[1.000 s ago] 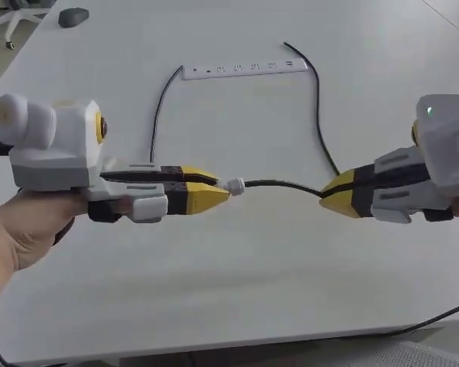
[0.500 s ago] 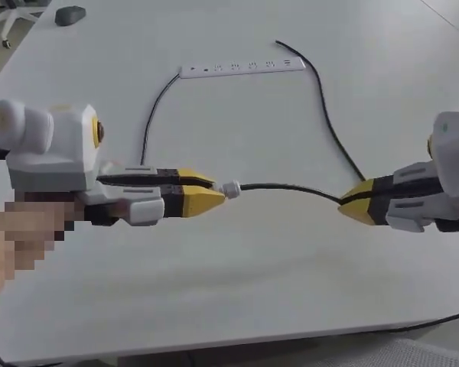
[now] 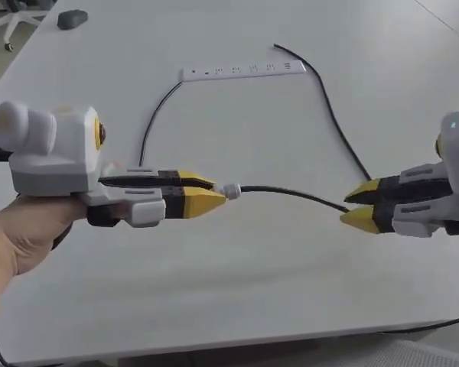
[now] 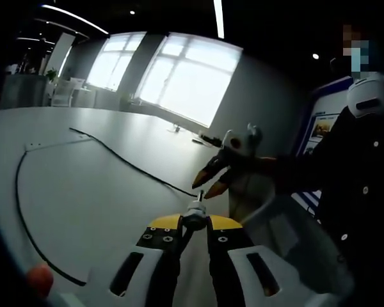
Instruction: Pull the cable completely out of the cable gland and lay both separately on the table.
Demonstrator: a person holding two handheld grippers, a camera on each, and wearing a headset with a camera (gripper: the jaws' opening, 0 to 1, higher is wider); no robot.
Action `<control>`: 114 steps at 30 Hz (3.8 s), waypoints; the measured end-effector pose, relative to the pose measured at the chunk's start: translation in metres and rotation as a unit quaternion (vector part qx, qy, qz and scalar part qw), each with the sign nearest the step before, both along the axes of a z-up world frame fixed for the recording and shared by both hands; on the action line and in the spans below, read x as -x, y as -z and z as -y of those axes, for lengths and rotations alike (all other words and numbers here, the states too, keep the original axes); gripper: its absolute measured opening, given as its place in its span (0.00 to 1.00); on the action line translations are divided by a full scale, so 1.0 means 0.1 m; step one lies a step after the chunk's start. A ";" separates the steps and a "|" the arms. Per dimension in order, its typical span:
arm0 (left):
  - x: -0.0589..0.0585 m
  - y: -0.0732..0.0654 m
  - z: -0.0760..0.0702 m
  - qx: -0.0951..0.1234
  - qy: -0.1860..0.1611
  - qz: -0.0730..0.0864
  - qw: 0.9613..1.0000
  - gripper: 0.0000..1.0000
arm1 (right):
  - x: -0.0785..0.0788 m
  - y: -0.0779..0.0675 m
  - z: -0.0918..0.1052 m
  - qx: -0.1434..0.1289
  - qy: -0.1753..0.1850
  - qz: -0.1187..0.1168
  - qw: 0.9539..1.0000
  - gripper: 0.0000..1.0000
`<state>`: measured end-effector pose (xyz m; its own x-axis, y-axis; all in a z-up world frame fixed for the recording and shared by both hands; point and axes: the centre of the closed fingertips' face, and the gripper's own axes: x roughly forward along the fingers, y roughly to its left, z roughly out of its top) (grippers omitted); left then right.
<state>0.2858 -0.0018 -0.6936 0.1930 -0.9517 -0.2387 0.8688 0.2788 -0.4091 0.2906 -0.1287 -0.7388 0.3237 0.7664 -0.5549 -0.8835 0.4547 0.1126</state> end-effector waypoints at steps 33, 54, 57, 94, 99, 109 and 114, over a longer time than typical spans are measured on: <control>0.05 -0.02 0.06 0.001 0.015 0.006 1.000 0.15 | 0.18 -0.40 -1.12 0.048 -0.180 0.120 0.975 0.00; 0.01 -0.07 -0.02 0.013 -0.003 0.006 1.000 0.15 | 0.09 -0.38 -0.77 0.059 -0.117 0.106 0.986 0.00; 0.01 -0.08 -0.01 0.010 -0.005 0.008 1.000 0.15 | 0.07 -0.36 -0.66 0.061 -0.099 0.104 0.988 0.00; 0.06 0.03 0.04 -0.013 -0.001 0.004 1.000 0.15 | 0.08 -0.09 0.09 0.069 0.008 0.052 0.996 0.14; 0.07 0.05 0.07 -0.013 0.002 0.003 1.000 0.15 | 0.17 -0.37 -0.35 0.029 -0.047 0.064 0.996 0.12; 0.07 0.05 0.12 -0.012 0.004 0.003 1.000 0.15 | 0.26 -0.43 -0.96 0.035 -0.120 0.092 0.988 0.10; 0.07 0.04 0.12 -0.011 0.005 0.007 1.000 0.15 | 0.21 -0.39 -1.02 0.038 -0.130 0.096 0.986 0.08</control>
